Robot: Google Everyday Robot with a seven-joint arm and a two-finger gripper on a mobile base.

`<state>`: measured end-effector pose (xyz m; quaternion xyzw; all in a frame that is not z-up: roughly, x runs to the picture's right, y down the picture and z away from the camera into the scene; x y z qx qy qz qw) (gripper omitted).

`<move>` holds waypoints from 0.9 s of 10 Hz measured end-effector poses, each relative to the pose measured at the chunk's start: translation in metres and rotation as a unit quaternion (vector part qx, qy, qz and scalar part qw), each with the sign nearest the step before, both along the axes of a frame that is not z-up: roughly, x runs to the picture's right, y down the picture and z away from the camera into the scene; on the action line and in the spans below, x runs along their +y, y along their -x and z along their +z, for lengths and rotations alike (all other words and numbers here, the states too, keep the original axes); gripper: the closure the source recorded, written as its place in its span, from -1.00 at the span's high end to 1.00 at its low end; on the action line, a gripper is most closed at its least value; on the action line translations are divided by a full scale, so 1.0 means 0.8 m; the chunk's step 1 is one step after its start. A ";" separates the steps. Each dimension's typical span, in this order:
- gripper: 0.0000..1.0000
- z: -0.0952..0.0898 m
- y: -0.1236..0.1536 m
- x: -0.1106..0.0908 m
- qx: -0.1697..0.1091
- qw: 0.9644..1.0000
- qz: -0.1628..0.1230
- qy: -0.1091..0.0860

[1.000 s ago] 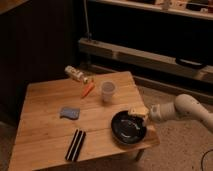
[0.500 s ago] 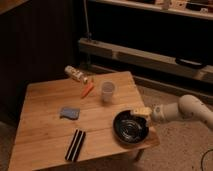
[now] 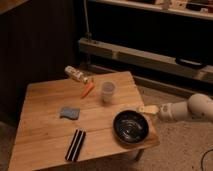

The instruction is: Pick up the ceramic bowl

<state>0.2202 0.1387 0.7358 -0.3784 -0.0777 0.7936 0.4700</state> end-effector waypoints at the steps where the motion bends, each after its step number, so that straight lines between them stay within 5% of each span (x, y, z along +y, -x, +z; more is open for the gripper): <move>1: 0.60 0.001 -0.001 0.001 0.001 1.000 0.000 0.001; 9: 0.60 0.037 -0.001 0.045 -0.002 0.999 0.011 0.044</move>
